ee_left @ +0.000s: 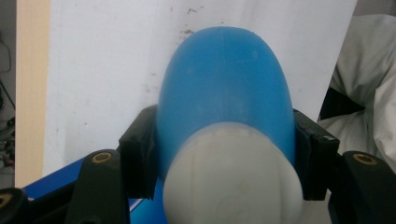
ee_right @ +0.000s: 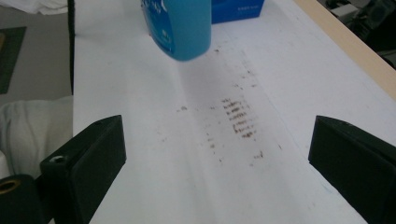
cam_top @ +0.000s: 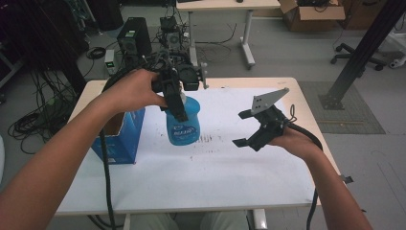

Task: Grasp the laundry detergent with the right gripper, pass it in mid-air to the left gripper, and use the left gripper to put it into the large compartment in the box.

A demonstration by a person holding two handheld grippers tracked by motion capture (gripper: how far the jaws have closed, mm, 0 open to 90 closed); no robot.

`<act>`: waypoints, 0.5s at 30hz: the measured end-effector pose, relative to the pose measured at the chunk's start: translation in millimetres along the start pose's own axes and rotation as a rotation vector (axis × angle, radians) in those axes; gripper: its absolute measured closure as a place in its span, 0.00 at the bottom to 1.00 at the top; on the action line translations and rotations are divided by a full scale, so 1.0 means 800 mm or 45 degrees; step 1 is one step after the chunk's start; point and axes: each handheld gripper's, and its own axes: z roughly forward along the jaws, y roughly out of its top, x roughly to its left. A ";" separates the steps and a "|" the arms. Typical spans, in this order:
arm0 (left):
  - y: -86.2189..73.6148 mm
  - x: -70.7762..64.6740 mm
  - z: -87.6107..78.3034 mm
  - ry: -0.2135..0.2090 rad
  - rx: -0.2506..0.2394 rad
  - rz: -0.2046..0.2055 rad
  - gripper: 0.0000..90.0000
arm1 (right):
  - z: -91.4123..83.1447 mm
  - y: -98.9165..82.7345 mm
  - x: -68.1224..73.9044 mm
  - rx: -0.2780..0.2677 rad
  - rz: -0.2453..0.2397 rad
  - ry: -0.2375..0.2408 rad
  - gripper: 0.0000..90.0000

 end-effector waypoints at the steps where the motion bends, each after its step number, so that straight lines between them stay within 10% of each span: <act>1: -0.001 0.002 -0.001 0.001 -0.003 -0.015 0.42 | -0.003 -0.002 -0.001 0.008 0.007 -0.008 0.04; 15: -0.008 0.035 -0.028 0.049 0.024 -0.259 0.42 | -0.039 -0.035 -0.012 0.152 0.071 -0.108 0.04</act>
